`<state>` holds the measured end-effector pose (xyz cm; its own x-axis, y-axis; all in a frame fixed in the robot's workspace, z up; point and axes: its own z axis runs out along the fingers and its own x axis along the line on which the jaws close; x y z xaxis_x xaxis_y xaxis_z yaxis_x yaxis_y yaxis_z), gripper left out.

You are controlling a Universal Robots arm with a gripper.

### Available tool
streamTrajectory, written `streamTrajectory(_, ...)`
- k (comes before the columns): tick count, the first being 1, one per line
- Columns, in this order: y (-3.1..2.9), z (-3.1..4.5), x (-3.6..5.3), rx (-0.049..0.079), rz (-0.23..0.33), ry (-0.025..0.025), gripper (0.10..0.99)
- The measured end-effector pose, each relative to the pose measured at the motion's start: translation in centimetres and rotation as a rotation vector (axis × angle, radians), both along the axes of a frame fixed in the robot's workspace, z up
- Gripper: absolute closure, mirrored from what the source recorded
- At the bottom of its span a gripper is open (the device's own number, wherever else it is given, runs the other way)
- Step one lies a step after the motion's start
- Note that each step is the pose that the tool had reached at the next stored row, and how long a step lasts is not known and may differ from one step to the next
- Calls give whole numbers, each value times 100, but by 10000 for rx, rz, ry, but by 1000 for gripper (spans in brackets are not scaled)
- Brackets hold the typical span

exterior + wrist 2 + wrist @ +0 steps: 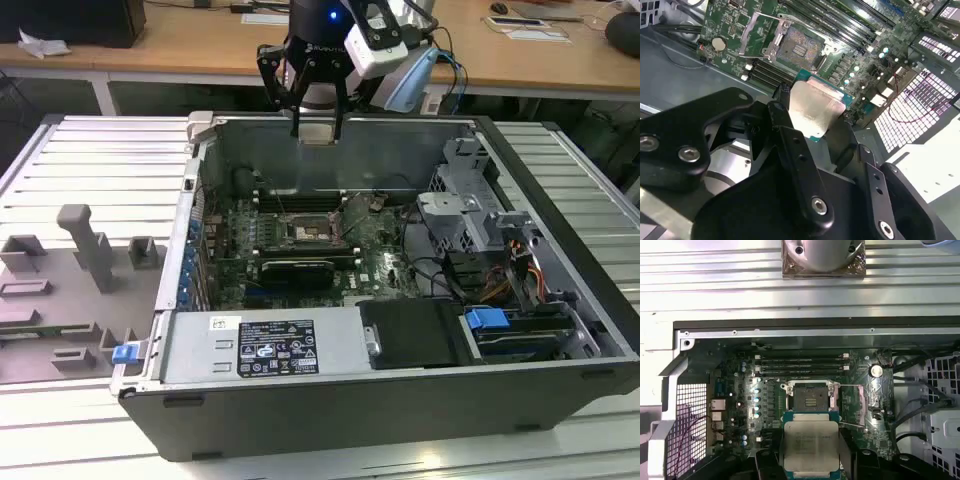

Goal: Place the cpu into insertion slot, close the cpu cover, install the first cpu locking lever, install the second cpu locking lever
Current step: 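Place the cpu into insertion slot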

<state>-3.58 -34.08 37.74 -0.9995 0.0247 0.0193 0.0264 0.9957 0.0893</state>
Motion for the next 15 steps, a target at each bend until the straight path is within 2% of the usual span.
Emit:
streamTrajectory(5,-15,0,0,-1,-74,1,553)
streamTrajectory(15,-15,-11,0,-6,-1433,0,553)
